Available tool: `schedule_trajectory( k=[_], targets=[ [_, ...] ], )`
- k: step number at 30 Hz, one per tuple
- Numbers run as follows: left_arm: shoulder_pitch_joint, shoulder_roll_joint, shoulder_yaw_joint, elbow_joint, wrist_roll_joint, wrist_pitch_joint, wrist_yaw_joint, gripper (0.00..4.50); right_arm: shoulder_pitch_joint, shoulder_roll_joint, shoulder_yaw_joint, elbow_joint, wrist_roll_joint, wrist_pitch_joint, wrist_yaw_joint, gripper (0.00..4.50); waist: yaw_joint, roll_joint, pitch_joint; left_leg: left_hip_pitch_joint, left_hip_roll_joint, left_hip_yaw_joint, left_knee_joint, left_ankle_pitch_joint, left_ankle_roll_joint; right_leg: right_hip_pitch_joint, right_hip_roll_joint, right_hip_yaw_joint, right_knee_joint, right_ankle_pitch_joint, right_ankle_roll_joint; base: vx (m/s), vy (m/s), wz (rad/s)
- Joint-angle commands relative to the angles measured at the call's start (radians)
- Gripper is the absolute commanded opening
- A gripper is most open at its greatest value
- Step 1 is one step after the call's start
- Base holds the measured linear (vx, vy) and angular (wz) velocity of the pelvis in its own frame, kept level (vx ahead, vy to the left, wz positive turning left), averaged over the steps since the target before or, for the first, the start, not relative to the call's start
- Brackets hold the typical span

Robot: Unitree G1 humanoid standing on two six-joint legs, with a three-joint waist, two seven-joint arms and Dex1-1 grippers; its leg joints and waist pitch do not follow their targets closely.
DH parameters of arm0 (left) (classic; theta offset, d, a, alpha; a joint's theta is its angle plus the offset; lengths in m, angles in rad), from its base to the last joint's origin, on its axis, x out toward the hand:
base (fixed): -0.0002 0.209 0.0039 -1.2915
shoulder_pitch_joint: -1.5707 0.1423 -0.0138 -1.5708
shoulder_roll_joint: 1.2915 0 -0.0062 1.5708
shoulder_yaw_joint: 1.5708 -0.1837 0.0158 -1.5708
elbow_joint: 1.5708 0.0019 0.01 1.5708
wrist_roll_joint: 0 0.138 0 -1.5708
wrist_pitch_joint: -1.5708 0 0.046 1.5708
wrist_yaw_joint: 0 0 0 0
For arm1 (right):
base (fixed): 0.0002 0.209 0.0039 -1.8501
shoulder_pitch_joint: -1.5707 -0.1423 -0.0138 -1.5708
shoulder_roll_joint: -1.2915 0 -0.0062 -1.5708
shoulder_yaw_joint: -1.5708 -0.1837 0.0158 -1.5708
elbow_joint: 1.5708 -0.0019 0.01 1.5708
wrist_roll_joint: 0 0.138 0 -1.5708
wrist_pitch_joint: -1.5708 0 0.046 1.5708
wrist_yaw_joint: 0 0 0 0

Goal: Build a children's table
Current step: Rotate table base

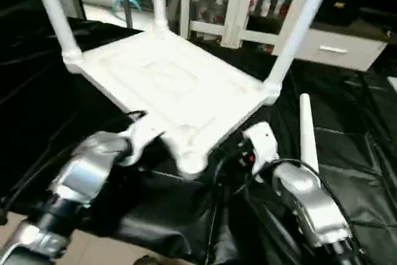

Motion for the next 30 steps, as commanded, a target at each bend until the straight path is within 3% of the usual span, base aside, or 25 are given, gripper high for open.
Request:
schedule_trajectory(
  k=[1,2,4,5,7,8,9,12,15,17,19,20,24,25,30],
  targets=[
    [-0.023,0.012,-0.014,-0.036,-0.003,-0.023,-0.025,1.28,0.016,-0.018,-0.029,-0.042,0.009,0.022,-0.009,4.37,-0.010,0.017,-0.069,0.004,0.032,-0.013,-0.074,-0.189,-0.029,0.045,-0.065,0.054,-0.062,-0.064,-0.203,0.000,0.000,0.00],
    [-0.024,0.021,-0.010,-0.052,-0.014,-0.028,-0.044,1.28,0.022,-0.022,-0.033,-0.051,0.010,0.023,-0.009,4.37,-0.015,0.026,-0.068,0.004,0.032,-0.015,-0.075,-0.203,-0.028,0.046,-0.065,0.053,-0.066,-0.095,-0.202,0.000,0.000,0.00],
    [-0.025,0.060,-0.003,-0.098,-0.042,-0.064,-0.109,1.28,0.034,-0.035,-0.042,-0.074,0.016,0.029,-0.004,4.37,-0.023,0.029,-0.066,0.004,0.033,-0.016,-0.077,-0.227,-0.027,0.044,-0.064,0.052,-0.069,-0.143,-0.200,0.000,0.000,0.00],
    [-0.025,0.087,0.001,-0.121,-0.057,-0.080,-0.149,1.28,0.040,-0.042,-0.045,-0.085,0.017,0.029,0.000,4.37,-0.026,0.038,-0.065,0.007,0.033,-0.017,-0.078,-0.247,-0.029,0.041,-0.064,0.052,-0.074,-0.170,-0.199,0.000,0.000,0.00],
    [-0.031,0.144,0.006,-0.153,-0.081,-0.082,-0.225,1.28,0.054,-0.055,-0.052,-0.108,0.020,0.031,0.009,4.37,-0.028,0.043,-0.065,0.007,0.034,-0.019,-0.079,-0.261,-0.032,0.041,-0.064,0.052,-0.073,-0.178,-0.199,0.000,0.000,0.00],
    [-0.035,0.168,0.008,-0.163,-0.091,-0.073,-0.257,1.57,0.061,-0.061,-0.055,-0.120,0.022,0.033,0.015,4.37,-0.038,0.039,-0.063,0.007,0.032,-0.017,-0.080,-0.266,-0.029,0.040,-0.060,0.052,-0.072,-0.173,-0.203,0.000,0.000,0.00],
    [-0.065,0.214,0.016,-0.150,-0.084,-0.071,-0.291,1.62,0.081,-0.089,-0.061,-0.151,0.031,0.030,0.046,4.37,-0.039,0.043,-0.062,0.007,0.031,-0.017,-0.080,-0.271,-0.028,0.039,-0.058,0.051,-0.072,-0.178,-0.203,0.000,0.000,0.00],
    [-0.117,0.237,0.023,-0.100,-0.076,-0.100,-0.317,1.66,0.107,-0.135,-0.074,-0.189,0.047,0.026,0.096,4.37,-0.043,0.045,-0.063,0.009,0.029,-0.015,-0.076,-0.270,-0.019,0.040,-0.058,0.052,-0.074,-0.196,-0.199,0.000,0.000,0.00],
    [-0.148,0.224,0.013,-0.040,-0.058,-0.172,-0.308,2.03,0.118,-0.168,-0.078,-0.217,0.067,0.026,0.141,4.37,-0.040,0.047,-0.063,0.004,0.029,-0.015,-0.074,-0.251,-0.007,0.042,-0.061,0.052,-0.077,-0.199,-0.199,0.000,0.000,0.00],
    [-0.182,0.197,-0.043,0.072,-0.016,-0.293,-0.305,2.28,0.133,-0.230,-0.067,-0.270,0.106,0.037,0.237,4.37,-0.038,0.047,-0.065,0.004,0.028,-0.015,-0.071,-0.247,0.004,0.045,-0.060,0.052,-0.080,-0.206,-0.188,0.000,0.000,0.00],
    [-0.188,0.189,-0.064,0.100,-0.014,-0.316,-0.319,2.42,0.136,-0.252,-0.062,-0.288,0.117,0.044,0.267,4.37,-0.036,0.048,-0.069,0.000,0.031,-0.016,-0.071,-0.220,0.007,0.047,-0.063,0.053,-0.072,-0.169,-0.191,0.000,0.000,0.00],
    [-0.203,0.164,-0.101,0.166,-0.001,-0.381,-0.334,2.42,0.135,-0.290,-0.058,-0.314,0.130,0.056,0.314,4.37,-0.036,0.047,-0.068,-0.002,0.028,-0.016,-0.070,-0.207,0.016,0.048,-0.061,0.051,-0.075,-0.162,-0.194,0.000,0.000,0.00],
    [-0.236,0.112,-0.138,0.302,0.029,-0.468,-0.343,2.42,0.125,-0.339,-0.051,-0.334,0.136,0.067,0.361,4.37,-0.033,0.043,-0.073,-0.002,0.032,-0.014,-0.066,-0.184,0.023,0.049,-0.067,0.052,-0.069,-0.129,-0.213,0.000,0.000,0.00],
    [-0.246,0.107,-0.151,0.336,0.047,-0.491,-0.339,2.42,0.122,-0.345,-0.049,-0.335,0.133,0.068,0.367,4.37,-0.034,0.039,-0.073,0.000,0.031,-0.012,-0.065,-0.186,0.024,0.048,-0.066,0.052,-0.071,-0.133,-0.215,0.000,0.000,0.00],
    [-0.309,0.063,-0.205,0.513,0.121,-0.645,-0.300,2.42,0.113,-0.362,-0.044,-0.342,0.135,0.074,0.378,4.37,-0.030,0.036,-0.071,0.001,0.033,-0.014,-0.066,-0.195,0.025,0.048,-0.071,0.052,-0.076,-0.191,-0.200,0.000,0.000,0.00]
  ],
)
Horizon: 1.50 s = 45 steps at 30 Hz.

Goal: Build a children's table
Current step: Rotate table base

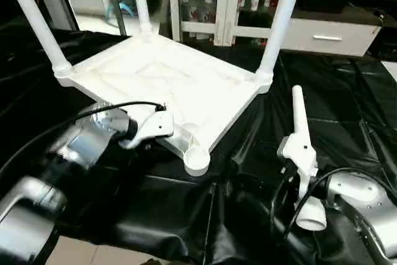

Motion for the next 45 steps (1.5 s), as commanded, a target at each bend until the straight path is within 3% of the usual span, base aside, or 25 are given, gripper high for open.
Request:
schedule_trajectory(
  k=[1,6,7,11,14,20,21,27,31,34,39,40,41,43,44,45],
  targets=[
    [-0.028,-0.019,-0.035,0.062,0.040,-0.058,0.018,2.42,-0.015,-0.016,0.007,-0.032,0.006,0.012,0.010,4.37,0.005,-0.007,-0.069,0.000,0.034,-0.013,-0.067,-0.187,0.024,0.048,-0.070,0.052,-0.074,-0.183,-0.197,0.000,0.000,0.00],
    [-0.099,-0.077,-0.078,0.240,0.113,-0.178,0.102,2.42,-0.015,-0.022,0.018,-0.048,0.010,0.022,0.024,4.37,0.013,-0.009,-0.073,-0.001,0.035,-0.014,-0.063,-0.156,0.032,0.052,-0.072,0.052,-0.067,-0.117,-0.205,0.000,0.000,0.00],
    [-0.112,-0.101,-0.085,0.286,0.121,-0.218,0.097,2.42,-0.013,-0.025,0.024,-0.058,0.015,0.026,0.036,4.37,0.015,-0.012,-0.072,-0.001,0.033,-0.013,-0.062,-0.152,0.037,0.052,-0.071,0.052,-0.070,-0.118,-0.203,0.000,0.000,0.00],
    [-0.142,-0.140,-0.109,0.368,0.150,-0.292,0.093,2.42,-0.009,-0.040,0.040,-0.078,0.026,0.037,0.065,4.37,0.024,-0.010,-0.072,0.000,0.037,-0.014,-0.061,-0.152,0.042,0.051,-0.074,0.052,-0.067,-0.102,-0.220,0.000,0.000,0.00],
    [-0.166,-0.154,-0.120,0.408,0.165,-0.297,0.090,2.42,-0.010,-0.047,0.045,-0.090,0.028,0.040,0.073,4.37,0.029,-0.010,-0.072,0.003,0.038,-0.014,-0.062,-0.163,0.040,0.051,-0.076,0.054,-0.069,-0.117,-0.215,0.000,0.000,0.00],
    [-0.201,-0.185,-0.092,0.495,0.157,-0.303,0.061,1.81,-0.004,-0.036,0.038,-0.097,0.021,0.045,0.050,4.37,0.030,-0.006,-0.069,0.004,0.038,-0.015,-0.065,-0.194,0.028,0.050,-0.078,0.052,-0.076,-0.169,-0.214,0.000,0.000,0.00],
    [-0.202,-0.189,-0.083,0.500,0.149,-0.292,0.033,1.69,-0.002,-0.035,0.039,-0.098,0.020,0.046,0.048,4.37,0.029,-0.010,-0.068,0.004,0.037,-0.015,-0.065,-0.195,0.028,0.050,-0.077,0.052,-0.077,-0.175,-0.213,0.000,0.000,0.00],
    [-0.193,-0.210,-0.047,0.502,0.104,-0.197,-0.025,1.30,-0.001,-0.031,0.042,-0.090,0.019,0.042,0.040,4.37,0.026,-0.010,-0.073,0.000,0.038,-0.015,-0.062,-0.147,0.044,0.054,-0.079,0.052,-0.064,-0.082,-0.243,0.000,0.000,0.00],
    [-0.186,-0.236,0.029,0.490,0.034,-0.076,-0.033,1.15,-0.011,-0.031,0.032,-0.073,0.018,0.038,0.036,4.37,0.025,-0.009,-0.071,0.001,0.036,-0.012,-0.061,-0.156,0.053,0.055,-0.080,0.051,-0.068,-0.111,-0.254,0.000,0.000,0.00],
    [-0.176,-0.237,0.052,0.480,0.028,-0.039,-0.010,1.06,-0.015,-0.026,0.026,-0.062,0.011,0.035,0.020,4.37,0.023,-0.011,-0.070,0.000,0.036,-0.013,-0.061,-0.162,0.053,0.056,-0.080,0.051,-0.072,-0.137,-0.250,0.000,0.000,0.00],
    [-0.094,-0.212,0.069,0.370,0.033,0.040,0.001,0.90,-0.024,-0.004,0.012,-0.028,-0.024,0.020,-0.041,4.37,0.004,-0.011,-0.068,-0.007,0.036,-0.015,-0.064,-0.159,0.052,0.055,-0.078,0.049,-0.075,-0.172,-0.238,0.000,0.000,0.00],
    [-0.054,-0.197,0.068,0.308,0.034,0.066,-0.008,0.87,-0.028,0.005,0.005,-0.017,-0.034,0.019,-0.065,4.37,0.005,-0.010,-0.068,-0.001,0.036,-0.014,-0.064,-0.168,0.050,0.051,-0.077,0.050,-0.078,-0.189,-0.234,0.000,0.000,0.00],
    [-0.012,-0.187,0.073,0.241,0.027,0.092,-0.019,0.83,-0.033,0.012,-0.004,-0.007,-0.040,0.020,-0.086,4.37,0.002,-0.016,-0.066,-0.004,0.036,-0.015,-0.067,-0.172,0.050,0.054,-0.077,0.049,-0.078,-0.203,-0.227,0.000,0.000,0.00],
    [0.025,-0.176,0.074,0.179,0.022,0.113,-0.028,0.77,-0.039,0.020,-0.013,0.003,-0.044,0.027,-0.108,4.37,0.000,-0.009,-0.066,0.001,0.039,-0.014,-0.068,-0.183,0.044,0.047,-0.077,0.050,-0.079,-0.220,-0.226,0.000,0.000,0.00],
    [0.090,-0.152,0.066,0.070,0.027,0.132,-0.038,0.75,-0.057,0.039,-0.038,0.031,-0.056,0.056,-0.167,4.37,-0.003,-0.019,-0.067,-0.002,0.040,-0.014,-0.069,-0.180,0.043,0.050,-0.078,0.050,-0.076,-0.218,-0.224,0.000,0.000,0.00],
    [0.115,-0.146,0.066,0.033,0.027,0.134,-0.038,0.72,-0.066,0.050,-0.049,0.042,-0.054,0.069,-0.187,4.37,-0.008,-0.015,-0.067,-0.005,0.042,-0.017,-0.073,-0.169,0.040,0.049,-0.079,0.050,-0.073,-0.216,-0.222,0.000,0.000,0.00]
  ],
)
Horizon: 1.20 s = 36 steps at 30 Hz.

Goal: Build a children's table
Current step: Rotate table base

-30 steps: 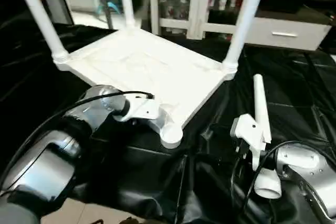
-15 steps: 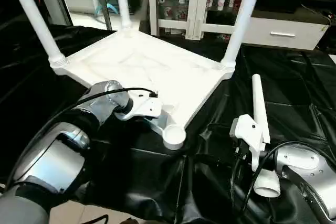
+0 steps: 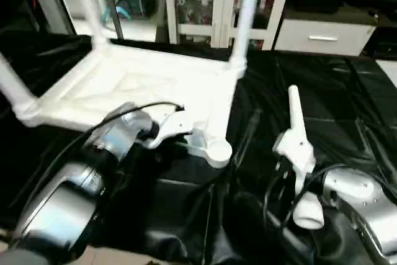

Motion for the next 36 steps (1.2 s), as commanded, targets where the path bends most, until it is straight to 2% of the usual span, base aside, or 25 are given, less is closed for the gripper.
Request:
schedule_trajectory(
  k=[1,3,5,6,9,10,13,14,16,19,21,22,23,24,28,29,30,32,33,34,36],
  targets=[
    [0.078,0.013,-0.016,-0.031,0.006,0.059,-0.006,0.67,-0.021,0.009,-0.041,0.025,-0.009,0.031,-0.052,4.37,0.008,-0.015,-0.062,-0.002,0.039,-0.014,-0.070,-0.173,0.035,0.041,-0.073,0.048,-0.079,-0.227,-0.219,0.000,0.000,0.00],
    [0.099,0.010,-0.011,-0.057,0.014,0.047,0.023,0.58,-0.032,0.022,-0.049,0.039,-0.006,0.045,-0.074,4.37,0.008,-0.019,-0.060,-0.002,0.038,-0.013,-0.071,-0.174,0.037,0.040,-0.072,0.049,-0.080,-0.233,-0.214,0.000,0.000,0.00],
    [0.108,0.008,-0.008,-0.075,0.018,0.046,0.037,0.48,-0.035,0.026,-0.050,0.044,-0.009,0.047,-0.079,4.37,0.011,-0.017,-0.061,0.000,0.038,-0.013,-0.071,-0.182,0.033,0.040,-0.071,0.050,-0.080,-0.234,-0.205,0.000,0.000,0.00],
    [0.117,0.000,0.000,-0.098,0.015,0.052,0.061,0.43,-0.038,0.034,-0.047,0.047,-0.010,0.048,-0.081,4.37,0.012,-0.021,-0.061,0.000,0.038,-0.013,-0.072,-0.192,0.032,0.039,-0.072,0.050,-0.081,-0.244,-0.198,0.000,0.000,0.00],
    [0.128,0.010,-0.008,-0.139,0.029,0.093,0.065,0.36,-0.040,0.037,-0.044,0.050,-0.010,0.048,-0.088,4.37,0.014,-0.021,-0.059,0.001,0.038,-0.014,-0.074,-0.212,0.024,0.037,-0.073,0.051,-0.085,-0.287,-0.179,0.000,0.000,0.00],
    [0.131,0.018,-0.009,-0.146,0.050,0.098,0.095,0.36,-0.042,0.042,-0.048,0.051,-0.011,0.053,-0.098,4.37,0.015,-0.018,-0.059,0.002,0.038,-0.014,-0.075,-0.217,0.022,0.035,-0.073,0.050,-0.087,-0.300,-0.173,0.000,0.000,0.00],
    [0.121,0.028,-0.002,-0.121,0.092,0.085,0.170,0.36,-0.051,0.049,-0.069,0.054,-0.007,0.080,-0.125,4.37,0.011,-0.021,-0.059,-0.001,0.035,-0.015,-0.075,-0.221,0.017,0.036,-0.070,0.050,-0.088,-0.303,-0.161,0.000,0.000,0.00],
    [0.117,0.031,-0.001,-0.112,0.098,0.079,0.179,0.36,-0.053,0.049,-0.074,0.055,-0.006,0.087,-0.131,4.37,0.010,-0.018,-0.059,-0.001,0.033,-0.016,-0.076,-0.219,0.015,0.037,-0.069,0.050,-0.088,-0.305,-0.159,0.000,0.000,0.00],
    [0.112,0.040,0.002,-0.107,0.101,0.071,0.180,0.36,-0.057,0.047,-0.092,0.053,0.000,0.112,-0.143,4.37,0.006,-0.020,-0.060,-0.002,0.033,-0.016,-0.075,-0.220,0.013,0.038,-0.069,0.049,-0.089,-0.308,-0.153,0.000,0.000,0.00],
    [0.113,0.037,0.039,-0.137,0.035,0.108,0.127,0.34,-0.070,0.064,-0.157,0.042,0.045,0.188,-0.181,4.43,-0.004,-0.022,-0.062,-0.003,0.031,-0.016,-0.074,-0.202,0.017,0.039,-0.068,0.050,-0.085,-0.268,-0.171,0.000,0.000,0.00],
    [0.113,0.034,0.046,-0.141,0.026,0.116,0.126,0.81,-0.072,0.064,-0.163,0.041,0.047,0.195,-0.186,4.50,-0.008,-0.021,-0.064,-0.003,0.032,-0.015,-0.072,-0.186,0.021,0.038,-0.068,0.049,-0.083,-0.244,-0.180,0.000,0.000,0.00],
    [0.112,0.029,0.060,-0.151,0.010,0.128,0.129,0.92,-0.073,0.062,-0.171,0.035,0.053,0.211,-0.192,4.50,-0.011,-0.029,-0.064,-0.004,0.031,-0.013,-0.071,-0.177,0.025,0.039,-0.067,0.049,-0.081,-0.229,-0.185,0.000,0.000,0.00],
    [0.112,0.028,0.061,-0.153,0.007,0.128,0.127,0.90,-0.074,0.062,-0.172,0.033,0.054,0.213,-0.193,4.50,-0.009,-0.024,-0.065,-0.004,0.031,-0.013,-0.070,-0.167,0.029,0.039,-0.068,0.049,-0.080,-0.219,-0.192,0.000,0.000,0.00],
    [0.113,0.027,0.067,-0.162,-0.004,0.125,0.124,1.02,-0.074,0.062,-0.176,0.025,0.058,0.225,-0.196,4.50,-0.010,-0.026,-0.065,-0.004,0.032,-0.012,-0.068,-0.160,0.031,0.039,-0.068,0.049,-0.079,-0.211,-0.194,0.000,0.000,0.00],
    [0.117,0.021,0.088,-0.197,-0.041,0.113,0.124,1.40,-0.075,0.065,-0.186,0.005,0.060,0.266,-0.212,4.50,-0.002,-0.024,-0.071,-0.003,0.034,-0.011,-0.064,-0.109,0.043,0.038,-0.065,0.050,-0.067,-0.115,-0.215,0.000,0.000,0.00],
    [0.116,0.014,0.112,-0.229,-0.069,0.114,0.124,1.48,-0.081,0.072,-0.208,-0.006,0.065,0.314,-0.238,4.50,0.001,-0.028,-0.072,-0.005,0.034,-0.010,-0.063,-0.092,0.046,0.040,-0.064,0.050,-0.061,-0.074,-0.227,0.000,0.000,0.00],
    [0.116,0.013,0.120,-0.245,-0.083,0.120,0.115,1.48,-0.086,0.074,-0.217,-0.007,0.066,0.329,-0.250,4.50,0.003,-0.027,-0.073,-0.006,0.034,-0.010,-0.062,-0.084,0.048,0.040,-0.066,0.050,-0.059,-0.061,-0.232,0.000,0.000,0.00],
    [0.113,0.014,0.154,-0.308,-0.138,0.142,0.083,1.48,-0.105,0.080,-0.260,-0.008,0.063,0.413,-0.311,4.50,0.011,-0.035,-0.073,-0.005,0.035,-0.007,-0.060,-0.063,0.051,0.037,-0.065,0.050,-0.056,-0.044,-0.243,0.000,0.000,0.00],
    [0.113,0.015,0.156,-0.311,-0.141,0.141,0.081,1.48,-0.106,0.081,-0.263,-0.009,0.063,0.417,-0.314,4.50,0.014,-0.033,-0.071,-0.006,0.035,-0.006,-0.060,-0.063,0.050,0.036,-0.065,0.050,-0.055,-0.049,-0.242,0.000,0.000,0.00],
    [0.110,0.017,0.172,-0.334,-0.162,0.140,0.072,1.48,-0.114,0.088,-0.288,-0.010,0.067,0.453,-0.340,4.50,0.019,-0.033,-0.070,-0.004,0.034,-0.005,-0.061,-0.069,0.045,0.034,-0.065,0.050,-0.056,-0.069,-0.236,0.000,0.000,0.00],
    [0.101,0.016,0.204,-0.375,-0.193,0.133,0.078,1.48,-0.128,0.099,-0.329,-0.020,0.070,0.527,-0.378,4.50,0.020,-0.046,-0.070,-0.005,0.033,-0.004,-0.062,-0.067,0.040,0.035,-0.064,0.050,-0.057,-0.083,-0.225,0.000,0.000,0.00]
  ],
)
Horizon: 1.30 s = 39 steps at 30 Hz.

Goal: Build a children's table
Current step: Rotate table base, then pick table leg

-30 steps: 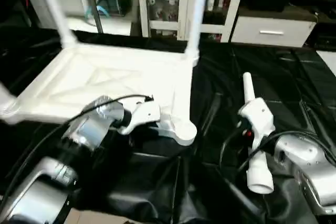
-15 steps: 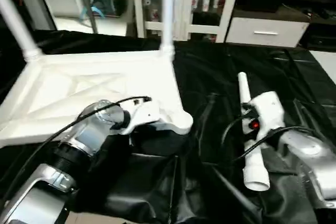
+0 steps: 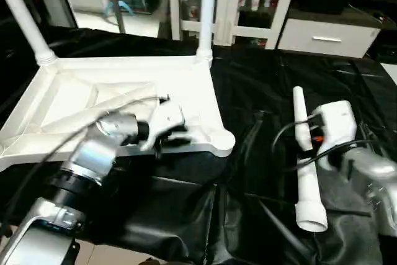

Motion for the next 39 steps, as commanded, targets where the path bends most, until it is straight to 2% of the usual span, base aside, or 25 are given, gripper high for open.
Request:
schedule_trajectory(
  k=[1,2,4,5,7,8,9,10,12,13,16,17,18,20,21,22,28,29,31,33,34,36,37,38,39],
  targets=[
    [-0.020,0.000,0.031,-0.046,-0.032,-0.001,-0.006,1.48,-0.008,0.001,-0.040,-0.034,0.006,0.066,-0.031,4.50,0.002,-0.017,-0.067,0.012,0.034,-0.005,-0.065,-0.067,0.036,0.053,-0.066,0.051,-0.058,-0.092,-0.219,0.000,0.000,0.00],
    [-0.022,-0.006,0.054,-0.092,-0.072,0.026,-0.011,1.48,-0.016,0.020,-0.066,-0.048,0.005,0.108,-0.059,4.50,0.001,-0.021,-0.066,0.011,0.034,-0.004,-0.065,-0.065,0.031,0.054,-0.065,0.051,-0.056,-0.094,-0.212,0.000,0.000,0.00],
    [-0.021,-0.013,0.069,-0.129,-0.101,0.057,-0.015,1.48,-0.024,0.032,-0.082,-0.057,0.002,0.135,-0.080,4.50,0.000,-0.022,-0.067,0.012,0.035,-0.004,-0.066,-0.061,0.027,0.053,-0.067,0.050,-0.056,-0.094,-0.209,0.000,0.000,0.00],
    [-0.010,-0.019,0.088,-0.206,-0.153,0.115,-0.028,1.48,-0.037,0.027,-0.073,-0.084,-0.015,0.185,-0.098,4.50,-0.001,-0.022,-0.066,0.013,0.035,-0.005,-0.066,-0.058,0.016,0.053,-0.066,0.050,-0.054,-0.097,-0.210,0.000,0.000,0.00],
    [0.002,-0.021,0.099,-0.261,-0.191,0.161,-0.038,1.48,-0.047,0.016,-0.060,-0.104,-0.022,0.229,-0.110,4.50,-0.003,-0.025,-0.065,0.011,0.034,-0.004,-0.066,-0.050,0.011,0.054,-0.063,0.050,-0.052,-0.082,-0.209,0.000,0.000,0.00],
    [0.015,-0.021,0.101,-0.300,-0.219,0.199,-0.052,1.48,-0.059,0.007,-0.049,-0.115,-0.023,0.283,-0.109,4.50,-0.003,-0.023,-0.064,0.012,0.032,-0.004,-0.066,-0.053,0.008,0.054,-0.063,0.050,-0.052,-0.087,-0.208,0.000,0.000,0.00],
    [0.042,-0.014,0.093,-0.357,-0.255,0.246,-0.076,1.48,-0.082,0.016,-0.049,-0.128,-0.014,0.384,-0.115,4.50,-0.006,-0.023,-0.062,0.010,0.029,-0.003,-0.065,-0.059,0.006,0.055,-0.061,0.052,-0.056,-0.101,-0.201,0.000,0.000,0.00],
    [0.060,-0.008,0.082,-0.388,-0.275,0.278,-0.093,1.48,-0.095,0.027,-0.057,-0.128,0.011,0.440,-0.099,4.50,-0.008,-0.029,-0.062,0.009,0.028,-0.004,-0.067,-0.058,0.006,0.058,-0.061,0.052,-0.053,-0.117,-0.197,0.000,0.000,0.00],
    [0.089,-0.001,0.062,-0.428,-0.294,0.310,-0.112,1.48,-0.102,0.041,-0.062,-0.127,0.035,0.488,-0.083,4.50,-0.006,-0.024,-0.058,0.011,0.028,0.000,-0.065,-0.090,0.000,0.048,-0.063,0.054,-0.066,-0.187,-0.177,0.000,0.000,0.00],
    [0.101,0.002,0.051,-0.440,-0.299,0.319,-0.115,1.48,-0.105,0.043,-0.059,-0.124,0.035,0.513,-0.087,4.50,-0.005,-0.034,-0.057,0.012,0.028,0.001,-0.066,-0.106,-0.006,0.047,-0.060,0.056,-0.069,-0.210,-0.163,0.000,0.000,0.00],
    [0.142,0.003,0.001,-0.460,-0.280,0.318,-0.104,1.48,-0.102,0.052,-0.043,-0.099,0.024,0.584,-0.104,4.50,-0.002,-0.039,-0.055,0.018,0.031,-0.003,-0.072,-0.141,-0.031,0.042,-0.060,0.054,-0.075,-0.284,-0.129,0.000,0.000,0.00],
    [0.151,0.000,-0.009,-0.474,-0.283,0.332,-0.097,1.48,-0.099,0.053,-0.041,-0.091,0.024,0.603,-0.110,4.50,0.000,-0.035,-0.055,0.018,0.032,-0.005,-0.074,-0.142,-0.042,0.042,-0.061,0.055,-0.072,-0.282,-0.126,0.000,0.000,0.00],
    [0.151,0.000,-0.009,-0.474,-0.283,0.332,-0.097,1.48,-0.099,0.053,-0.041,-0.091,0.024,0.603,-0.110,4.50,0.000,-0.034,-0.054,0.018,0.033,-0.005,-0.075,-0.146,-0.047,0.041,-0.061,0.054,-0.074,-0.284,-0.123,0.000,0.000,0.00],
    [0.165,-0.004,-0.024,-0.511,-0.302,0.373,-0.084,1.48,-0.097,0.055,-0.037,-0.076,0.012,0.638,-0.120,4.50,-0.001,-0.039,-0.054,0.018,0.032,-0.007,-0.076,-0.150,-0.063,0.044,-0.060,0.054,-0.070,-0.269,-0.117,0.000,0.000,0.00],
    [0.167,-0.005,-0.027,-0.521,-0.307,0.383,-0.080,1.48,-0.097,0.054,-0.037,-0.073,0.007,0.645,-0.122,4.50,0.000,-0.039,-0.053,0.017,0.031,-0.007,-0.077,-0.151,-0.063,0.043,-0.061,0.054,-0.072,-0.268,-0.117,0.000,0.000,0.00],
    [0.175,-0.008,-0.037,-0.543,-0.316,0.405,-0.072,1.48,-0.094,0.051,-0.031,-0.062,-0.007,0.659,-0.131,4.50,-0.002,-0.045,-0.054,0.016,0.031,-0.006,-0.076,-0.151,-0.065,0.045,-0.061,0.055,-0.072,-0.263,-0.116,0.000,0.000,0.00],
    [0.178,-0.013,-0.046,-0.554,-0.313,0.419,-0.054,1.48,-0.095,0.056,-0.041,-0.035,-0.023,0.675,-0.144,4.50,0.000,-0.049,-0.055,0.012,0.028,-0.005,-0.073,-0.124,-0.059,0.048,-0.060,0.055,-0.071,-0.241,-0.107,0.000,0.000,0.00],
    [0.178,-0.010,-0.049,-0.556,-0.309,0.419,-0.051,1.53,-0.090,0.061,-0.044,-0.028,-0.025,0.674,-0.145,4.32,0.001,-0.050,-0.056,0.012,0.028,-0.005,-0.073,-0.119,-0.059,0.048,-0.060,0.055,-0.070,-0.241,-0.105,0.000,0.000,0.00],
    [0.179,-0.006,-0.050,-0.559,-0.307,0.419,-0.051,1.53,-0.084,0.065,-0.045,-0.024,-0.026,0.672,-0.147,4.32,0.001,-0.047,-0.056,0.014,0.028,-0.005,-0.072,-0.119,-0.059,0.047,-0.060,0.055,-0.070,-0.237,-0.105,0.000,0.000,0.00],
    [0.176,0.000,-0.052,-0.567,-0.312,0.425,-0.046,1.55,-0.076,0.084,-0.066,-0.014,-0.022,0.680,-0.146,4.02,0.001,-0.041,-0.057,0.014,0.028,-0.006,-0.073,-0.126,-0.064,0.046,-0.059,0.055,-0.068,-0.221,-0.112,0.000,0.000,0.00],
    [0.176,0.000,-0.052,-0.567,-0.312,0.425,-0.046,1.55,-0.076,0.084,-0.066,-0.014,-0.022,0.680,-0.146,4.02,0.000,-0.045,-0.058,0.014,0.028,-0.006,-0.073,-0.127,-0.064,0.047,-0.058,0.054,-0.067,-0.211,-0.115,0.000,0.000,0.00],
    [0.174,0.004,-0.058,-0.570,-0.316,0.431,-0.041,1.55,-0.071,0.097,-0.079,-0.008,-0.019,0.688,-0.145,3.91,0.000,-0.044,-0.057,0.016,0.029,-0.006,-0.073,-0.130,-0.066,0.047,-0.059,0.054,-0.067,-0.210,-0.119,0.000,0.000,0.00],
    [0.174,0.004,-0.058,-0.571,-0.316,0.432,-0.041,1.55,-0.071,0.099,-0.081,-0.007,-0.018,0.689,-0.145,3.91,0.001,-0.052,-0.057,0.015,0.029,-0.006,-0.073,-0.128,-0.063,0.048,-0.060,0.054,-0.066,-0.216,-0.118,0.000,0.000,0.00],
    [0.174,0.004,-0.058,-0.571,-0.317,0.433,-0.040,1.55,-0.071,0.100,-0.081,-0.007,-0.018,0.690,-0.145,3.62,0.002,-0.049,-0.057,0.016,0.030,-0.006,-0.073,-0.127,-0.064,0.047,-0.060,0.054,-0.067,-0.222,-0.116,0.000,0.000,0.00],
    [0.176,0.006,-0.057,-0.575,-0.325,0.441,-0.040,1.55,-0.068,0.112,-0.088,-0.006,-0.016,0.695,-0.144,3.54,0.000,-0.055,-0.057,0.015,0.029,-0.005,-0.073,-0.127,-0.063,0.047,-0.060,0.054,-0.068,-0.223,-0.115,0.000,0.000,0.00]
  ],
)
